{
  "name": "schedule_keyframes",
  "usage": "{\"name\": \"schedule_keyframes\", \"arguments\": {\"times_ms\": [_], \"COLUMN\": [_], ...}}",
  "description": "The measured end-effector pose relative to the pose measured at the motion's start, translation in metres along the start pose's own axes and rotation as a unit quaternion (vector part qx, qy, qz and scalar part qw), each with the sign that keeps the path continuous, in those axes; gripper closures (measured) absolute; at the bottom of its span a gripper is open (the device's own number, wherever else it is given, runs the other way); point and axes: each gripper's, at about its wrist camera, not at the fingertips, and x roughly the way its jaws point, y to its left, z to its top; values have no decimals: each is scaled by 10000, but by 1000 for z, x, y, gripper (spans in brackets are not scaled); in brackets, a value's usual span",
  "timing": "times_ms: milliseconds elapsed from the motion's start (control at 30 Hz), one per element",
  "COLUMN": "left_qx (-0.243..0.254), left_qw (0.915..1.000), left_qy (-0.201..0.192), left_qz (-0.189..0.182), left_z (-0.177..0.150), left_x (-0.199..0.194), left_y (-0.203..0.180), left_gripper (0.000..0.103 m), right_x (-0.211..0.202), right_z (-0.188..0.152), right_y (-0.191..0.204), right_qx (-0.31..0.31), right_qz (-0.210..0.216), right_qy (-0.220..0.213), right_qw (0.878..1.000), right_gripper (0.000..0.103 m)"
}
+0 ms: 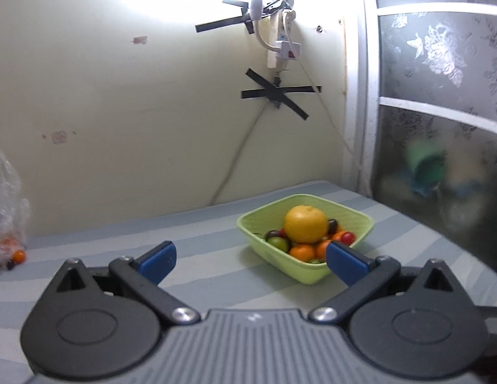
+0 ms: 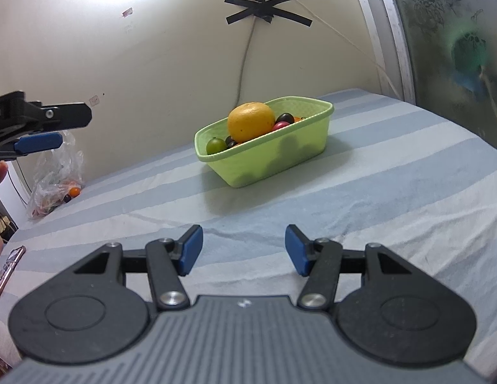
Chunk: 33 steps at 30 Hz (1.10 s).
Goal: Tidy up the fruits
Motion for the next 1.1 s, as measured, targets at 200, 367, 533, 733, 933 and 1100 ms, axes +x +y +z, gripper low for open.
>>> {"name": "schedule_keyframes", "arguments": {"times_ms": [200,367,533,733,933,1100], "left_qx": [-70,-402,-442,-434,-77,-28], "left_qw": [9945,9895,9856,9780,9748,9802], "left_qy": [41,869,926,861,798,932], "left_qz": [1046,1084,1341,1851,2081,1745], "left_z": [-34,-73,-81,-74,-62,-58], "left_x": [-5,2,0,5,13,13], "left_y": [-1,1,5,22,34,37], "left_gripper": [0,0,0,0,0,0], "right_x": [4,10,9,8,17,18], "right_z": [-2,-3,-4,-4,11,16], "right_y": [-3,2,15,30,42,51], "right_qx": [67,-6,-202,-506,-725,-739], "right_qz": [52,120,255,257,324,421], "right_qy": [43,73,37,-4,-58,-194], "right_qw": [10000,9999,9995,9984,9968,9962], "right_gripper": [44,44,43,42,41,40]}}
